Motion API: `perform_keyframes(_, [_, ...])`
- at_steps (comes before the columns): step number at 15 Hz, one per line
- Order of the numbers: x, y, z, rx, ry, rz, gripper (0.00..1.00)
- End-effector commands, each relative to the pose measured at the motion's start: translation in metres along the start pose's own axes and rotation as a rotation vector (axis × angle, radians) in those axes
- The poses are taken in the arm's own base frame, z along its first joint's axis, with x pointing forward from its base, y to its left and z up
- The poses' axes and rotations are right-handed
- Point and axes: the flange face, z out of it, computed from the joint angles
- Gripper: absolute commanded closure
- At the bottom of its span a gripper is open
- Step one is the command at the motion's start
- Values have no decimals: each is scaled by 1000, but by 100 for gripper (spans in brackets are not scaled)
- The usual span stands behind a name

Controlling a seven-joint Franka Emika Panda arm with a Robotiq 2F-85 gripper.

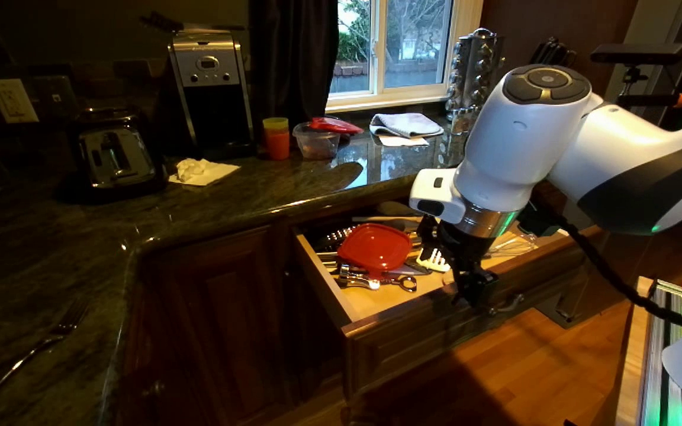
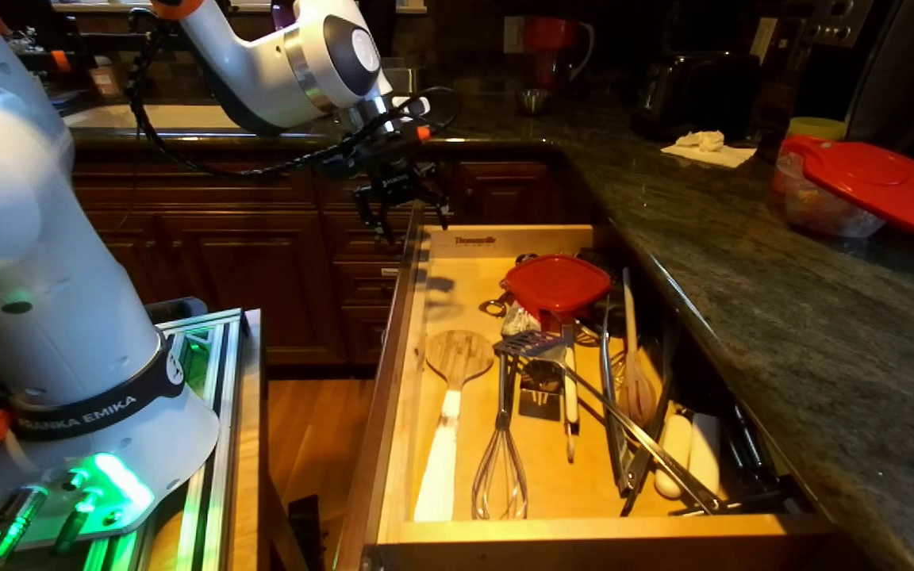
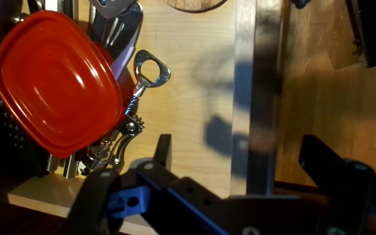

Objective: Close the open drawer

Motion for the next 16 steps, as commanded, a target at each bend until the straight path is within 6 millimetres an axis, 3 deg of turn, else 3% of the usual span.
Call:
perform_keyframes(1, [3,4,10,-47,1,20,0])
perform_keyframes(11, [5,28,25,-240,26,136,0])
perform_keyframes(12, [2,19,18,-202,25,111,0])
perform_keyframes(16, [4,29,21,-223,36,129,0])
